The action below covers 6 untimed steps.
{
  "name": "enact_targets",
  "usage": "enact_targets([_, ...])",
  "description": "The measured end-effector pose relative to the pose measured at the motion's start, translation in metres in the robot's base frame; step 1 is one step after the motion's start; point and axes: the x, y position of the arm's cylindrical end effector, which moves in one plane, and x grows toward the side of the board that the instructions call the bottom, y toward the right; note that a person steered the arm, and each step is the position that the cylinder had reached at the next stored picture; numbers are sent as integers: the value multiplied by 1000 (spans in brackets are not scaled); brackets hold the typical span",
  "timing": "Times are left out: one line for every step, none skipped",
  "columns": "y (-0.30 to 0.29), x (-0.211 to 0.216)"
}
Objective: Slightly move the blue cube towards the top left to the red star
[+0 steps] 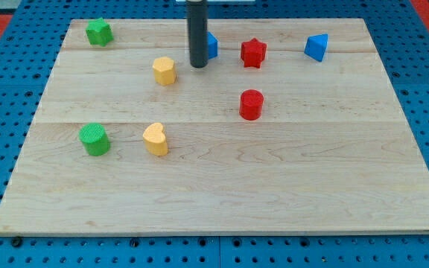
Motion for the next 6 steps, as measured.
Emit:
enact_targets([-18,-17])
enact_targets([-6,-43])
enact_targets([-1,-60])
enact_targets([-10,-27])
enact_targets([-7,1])
enact_targets([1,-5])
